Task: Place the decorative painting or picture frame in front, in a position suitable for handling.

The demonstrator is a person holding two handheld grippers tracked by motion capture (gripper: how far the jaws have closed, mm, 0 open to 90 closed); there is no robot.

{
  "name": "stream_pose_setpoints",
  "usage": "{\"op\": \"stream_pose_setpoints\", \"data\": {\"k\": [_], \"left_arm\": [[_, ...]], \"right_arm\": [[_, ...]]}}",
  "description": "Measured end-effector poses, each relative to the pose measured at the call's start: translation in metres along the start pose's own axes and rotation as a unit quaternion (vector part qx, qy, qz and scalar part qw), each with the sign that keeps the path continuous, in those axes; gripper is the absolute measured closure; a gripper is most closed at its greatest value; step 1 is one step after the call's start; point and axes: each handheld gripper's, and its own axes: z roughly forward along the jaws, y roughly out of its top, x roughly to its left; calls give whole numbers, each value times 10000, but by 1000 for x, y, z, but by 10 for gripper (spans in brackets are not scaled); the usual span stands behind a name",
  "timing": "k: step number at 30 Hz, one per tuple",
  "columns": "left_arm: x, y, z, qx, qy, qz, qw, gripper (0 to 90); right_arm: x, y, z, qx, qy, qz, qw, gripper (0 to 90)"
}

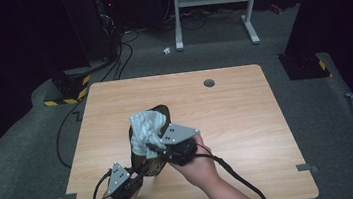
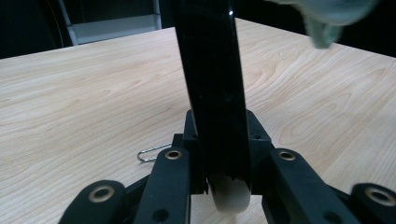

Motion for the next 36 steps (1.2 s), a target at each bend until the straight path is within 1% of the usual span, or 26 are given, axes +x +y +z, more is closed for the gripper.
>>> {"op": "stream_pose_setpoints", "data": {"k": [1, 2, 3, 4, 5, 7, 8, 9, 12, 13, 14, 15, 16, 19, 20, 21, 22, 23, 24, 26, 28, 29, 31, 34, 35, 36], "left_arm": [[0, 0, 0, 9, 1, 15, 10000, 768], [0, 0, 0, 8, 3, 13, 10000, 768], [0, 0, 0, 8, 3, 13, 10000, 768], [0, 0, 0, 14, 0, 7, 10000, 768], [0, 0, 0, 14, 0, 7, 10000, 767], [0, 0, 0, 5, 2, 15, 10000, 767], [0, 0, 0, 11, 2, 25, 10000, 768], [0, 0, 0, 10, 4, 27, 10000, 768], [0, 0, 0, 10, -1, 22, 10000, 768], [0, 0, 0, 11, 5, 22, 10000, 768], [-1, 0, 0, 16, 12, 17, 10000, 768], [-1, 0, 0, 16, 12, 17, 10000, 767], [-1, 0, 0, 6, 16, 2, 10000, 767], [-1, 0, 0, 8, 17, 9, 10000, 768], [-1, 0, 1, 7, 16, 12, 10000, 768], [-1, 0, 1, 7, 16, 12, 10000, 768], [-1, 0, 1, 7, 16, 11, 10000, 768], [0, 0, 1, 7, 16, 9, 10000, 767], [-1, 0, 1, 2, 16, 0, 10000, 767], [0, 0, 1, 6, 14, 3, 10000, 768], [-1, 0, 1, 7, 14, 5, 10000, 768], [-1, 0, 1, 1, 17, -1, 10000, 768], [-1, 0, 1, 9, 18, 14, 10000, 768], [0, 0, 1, 13, 9, 21, 10000, 767], [0, 0, 1, 13, 10, 24, 10000, 767], [-1, 0, 1, 14, 6, 20, 10000, 767]], "right_arm": [[-6, -1, 1, 27, -53, 65, 10000, 683], [-24, -6, 3, 104, -279, 220, 9993, 683], [-24, -6, 3, 104, -279, 220, 9993, 683], [-38, -10, 4, 180, -457, 331, 9982, 683], [-38, -10, 4, 180, -457, 331, 9982, 683], [-56, -14, 5, 265, -658, 499, 9962, 682], [-70, -19, 5, 334, -793, 639, 9942, 682], [-73, -20, 5, 352, -833, 688, 9935, 681], [-78, -22, 5, 393, -876, 725, 9927, 681], [-77, -22, 5, 387, -859, 719, 9930, 681], [-69, -20, 4, 368, -809, 628, 9941, 681], [-69, -20, 4, 368, -809, 628, 9941, 681], [-63, -19, 3, 330, -751, 585, 9949, 681], [-40, -14, 1, 206, -519, 349, 9978, 681], [-20, -11, 1, 124, -277, 182, 9994, 681], [-13, -10, 1, 105, -197, 124, 9997, 681], [-13, -10, 1, 105, -197, 124, 9997, 681], [6, -8, 2, 98, 4, -77, 9999, 681], [6, -8, 2, 98, 4, -77, 9999, 681], [24, -6, 3, 98, 126, -307, 9994, 680], [25, -6, 3, 97, 96, -322, 9994, 680], [22, -7, 3, 101, 80, -297, 9995, 681], [11, -8, 5, 141, -18, -204, 9997, 681], [-12, -13, 7, 201, -252, 27, 9995, 681], [-23, -15, 7, 226, -363, 135, 9990, 681], [-40, -19, 8, 294, -547, 322, 9976, 681]]}}
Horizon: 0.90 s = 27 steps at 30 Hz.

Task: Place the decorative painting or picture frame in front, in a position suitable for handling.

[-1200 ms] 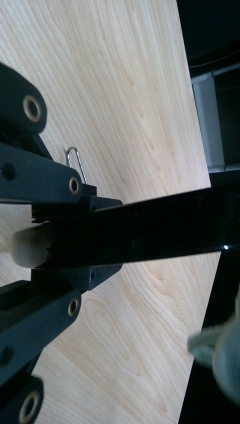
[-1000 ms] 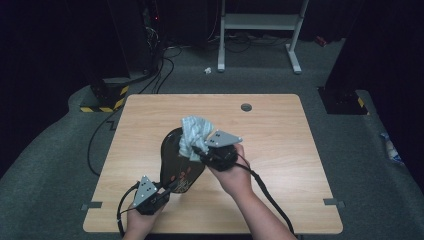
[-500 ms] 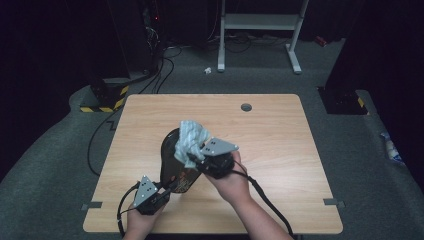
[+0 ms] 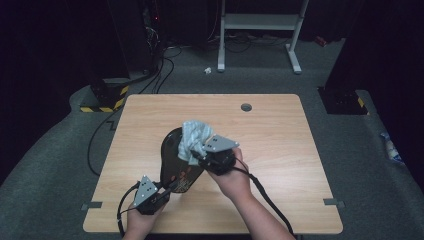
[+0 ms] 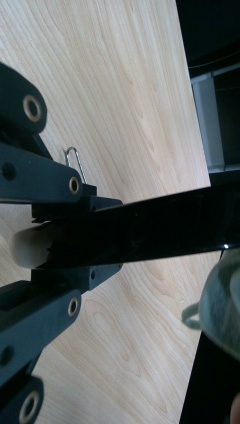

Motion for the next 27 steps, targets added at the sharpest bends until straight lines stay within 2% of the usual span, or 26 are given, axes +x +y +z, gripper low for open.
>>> {"op": "stream_pose_setpoints", "data": {"k": [1, 2, 3, 4, 7, 9, 10, 11, 12, 14, 15, 16, 17, 18, 19, 20, 21, 22, 24, 26, 27], "left_arm": [[0, 0, 0, 0, 0, 0, 10000, 767], [0, 0, 0, -1, -1, 0, 10000, 767], [0, 0, 0, 1, 0, 0, 10000, 767], [0, 0, 0, 7, 0, 3, 10000, 767], [0, 0, 0, -7, 4, 2, 10000, 768], [0, 0, 0, -7, 3, 1, 10000, 767], [0, 0, 0, -4, 2, 4, 10000, 768], [0, 0, 0, -4, 2, 4, 10000, 767], [0, 0, 0, 0, 6, 8, 10000, 768], [0, 0, 0, 7, 5, 9, 10000, 768], [0, 0, 0, -8, 9, 2, 10000, 768], [0, 0, 0, -10, 9, -4, 10000, 768], [0, 0, 0, -10, 9, -4, 10000, 768], [0, 0, 1, -9, 11, -5, 10000, 768], [0, 0, 1, -9, 11, -7, 10000, 768], [0, 0, 1, -10, 4, -14, 10000, 768], [0, 0, 1, -10, 4, -14, 10000, 768], [0, 0, 1, -11, 3, -16, 10000, 768], [0, 0, 1, -8, 0, -22, 10000, 769], [0, 0, 1, -7, -3, -29, 10000, 769], [1, 0, 0, 1, -5, -25, 10000, 769]], "right_arm": [[0, 0, 0, 0, 0, 0, 10000, 681], [-17, -3, 2, 54, -138, 213, 9997, 682], [-22, -4, 3, 81, -186, 275, 9994, 681], [-22, -4, 3, 81, -186, 275, 9994, 681], [-37, -7, 5, 179, -328, 424, 9984, 681], [-36, -6, 4, 179, -309, 421, 9985, 681], [-26, -4, 1, 126, -235, 306, 9992, 681], [-26, -4, 1, 126, -235, 306, 9992, 681], [-12, -2, -2, 52, -64, 192, 9998, 681], [2, 1, -5, -25, 102, 46, 9999, 681], [2, 1, -5, -25, 102, 46, 9999, 681], [21, 4, -9, -109, 316, -120, 9994, 681], [21, 4, -9, -109, 316, -120, 9994, 681], [43, 6, -11, -135, 527, -383, 9978, 681], [43, 6, -11, -135, 527, -383, 9978, 681], [58, 7, -13, -135, 607, -559, 9965, 679], [58, 7, -13, -135, 607, -559, 9965, 679], [66, 8, -14, -152, 642, -658, 9956, 679], [65, 8, -13, -144, 616, -672, 9957, 679], [56, 7, -10, -79, 568, -575, 9967, 679], [46, 5, -7, -38, 423, -510, 9978, 680]]}}
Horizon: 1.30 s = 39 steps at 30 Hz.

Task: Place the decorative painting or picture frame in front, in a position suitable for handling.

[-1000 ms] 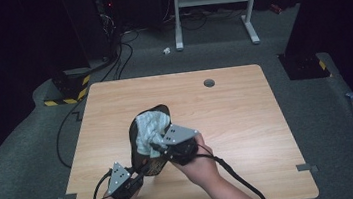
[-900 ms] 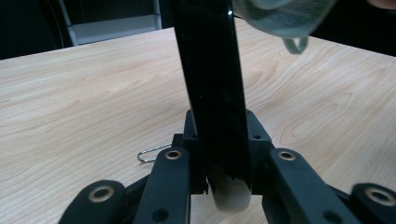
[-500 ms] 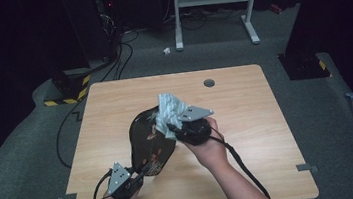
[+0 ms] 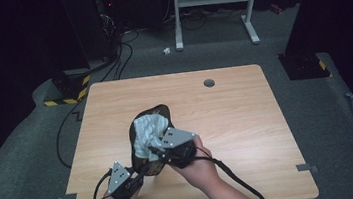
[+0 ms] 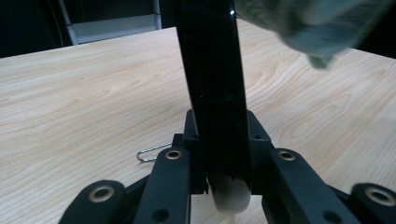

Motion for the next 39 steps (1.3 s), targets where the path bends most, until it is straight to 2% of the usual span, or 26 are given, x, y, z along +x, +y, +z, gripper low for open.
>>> {"op": "stream_pose_setpoints", "data": {"k": [2, 3, 4, 5, 6, 7, 8, 9, 12, 13, 15, 19, 20, 21, 22, 24, 25, 26, 27, 28, 29, 32, 35, 36, 38, 39], "left_arm": [[0, 0, 0, 1, -3, -1, 10000, 768], [0, 0, 0, 1, -3, -1, 10000, 768], [0, 0, 0, 2, -10, 0, 10000, 768], [0, 0, 0, 5, -11, 7, 10000, 768], [0, 0, 0, 5, -11, 7, 10000, 768], [0, 0, 0, -2, -4, 16, 10000, 768], [0, 0, 0, -4, -3, 16, 10000, 768], [0, 0, 0, -5, -2, 2, 10000, 768], [0, 0, 0, -8, -1, 17, 10000, 768], [0, 0, 0, -5, 1, 17, 10000, 768], [0, 0, 0, -7, 6, 18, 10000, 768], [-1, 0, 0, 5, 10, 14, 10000, 768], [-1, 0, 0, -8, 8, -2, 10000, 768], [-1, 0, 0, -12, 10, -2, 10000, 768], [-1, 0, 0, -12, 10, -2, 10000, 768], [-1, 0, 1, -15, 6, -4, 10000, 769], [-1, 0, 1, -17, 4, -6, 10000, 769], [-1, 0, 1, -17, 4, -6, 10000, 769], [0, 0, 1, -19, 8, -2, 10000, 769], [0, 0, 1, -19, 8, -2, 10000, 769], [-1, 0, 1, -24, 0, -18, 10000, 769], [0, 0, 0, -4, -2, -4, 10000, 769], [0, 0, 1, -17, -18, -21, 10000, 769], [0, 0, 1, -17, -18, -21, 10000, 769], [1, 0, 0, -14, -24, -17, 10000, 769], [1, 0, 0, -13, -17, 4, 10000, 769]], "right_arm": [[-16, -4, 2, 69, -157, 145, 9997, 680], [-16, -4, 2, 69, -157, 145, 9997, 680], [-32, -9, 4, 146, -363, 287, 9988, 680], [-41, -12, 5, 200, -472, 354, 9981, 680], [-41, -12, 5, 200, -472, 354, 9981, 680], [-49, -15, 6, 240, -553, 464, 9971, 680], [-65, -20, 7, 324, -711, 634, 9949, 680], [-65, -20, 7, 324, -711, 634, 9949, 680], [-77, -25, 8, 404, -911, 711, 9925, 679], [-77, -26, 9, 429, -994, 652, 9920, 679], [-75, -26, 9, 434, -977, 654, 9921, 679], [-54, -20, 5, 281, -756, 463, 9957, 678], [-47, -18, 4, 225, -687, 386, 9966, 678], [-29, -13, 1, 104, -482, 256, 9985, 678], [-29, -13, 1, 104, -482, 256, 9985, 678], [-15, -9, -1, -8, -290, 164, 9994, 678], [2, -5, -3, -108, -62, 60, 9999, 678], [2, -5, -3, -108, -62, 60, 9999, 678], [19, -2, -3, -136, 98, -123, 9998, 678], [19, -2, -3, -136, 98, -123, 9998, 678], [27, -1, -2, -122, 130, -221, 9996, 678], [19, -3, 0, -93, 138, -94, 9998, 679], [-1, -8, 4, -12, -10, 122, 9999, 679], [-1, -8, 4, -12, -10, 122, 9999, 679], [-17, -14, 6, 82, -201, 257, 9994, 680], [-34, -22, 9, 228, -436, 398, 9980, 679]]}}
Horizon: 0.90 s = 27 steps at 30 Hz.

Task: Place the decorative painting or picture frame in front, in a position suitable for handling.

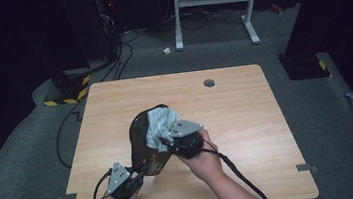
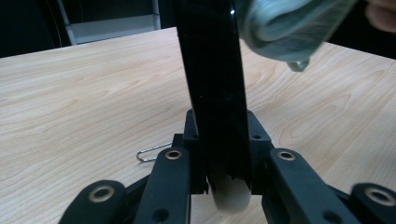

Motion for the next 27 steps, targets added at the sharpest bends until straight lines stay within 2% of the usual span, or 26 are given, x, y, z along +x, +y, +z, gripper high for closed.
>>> {"op": "stream_pose_setpoints", "data": {"k": [5, 9, 10, 12, 16, 17, 18, 20, 22, 24, 26, 27], "left_arm": [[0, 0, 0, -3, 2, -3, 10000, 768], [-1, 0, 0, 2, -2, -5, 10000, 769], [0, 0, 0, -4, 2, -3, 10000, 769], [-1, 0, 0, -6, 0, -11, 10000, 769], [-1, 0, 0, 8, 3, -8, 10000, 769], [-1, 0, 0, 3, 6, -9, 10000, 769], [-1, 0, 0, 3, 6, -9, 10000, 769], [-1, 0, 0, -8, 9, -4, 10000, 769], [0, 0, 0, -6, 10, -5, 10000, 769], [0, 0, 0, -3, 1, -16, 10000, 769], [0, 0, 0, -2, 1, -17, 10000, 769], [0, 0, 0, -2, 1, -17, 10000, 769]], "right_arm": [[-31, -12, 8, 241, -407, 289, 9985, 679], [-37, -17, 10, 337, -537, 341, 9974, 679], [-31, -16, 8, 307, -459, 276, 9981, 678], [-27, -15, 6, 284, -419, 230, 9985, 678], [6, -8, -1, 88, -61, -82, 9999, 677], [25, -4, -6, -15, 151, -254, 9996, 678], [25, -4, -6, -15, 151, -254, 9996, 678], [42, 0, -9, -116, 332, -457, 9983, 677], [55, 3, -12, -191, 475, -549, 9972, 677], [61, 5, -12, -201, 467, -686, 9963, 677], [51, 3, -8, -124, 366, -613, 9974, 677], [51, 3, -8, -124, 366, -613, 9974, 677]]}}
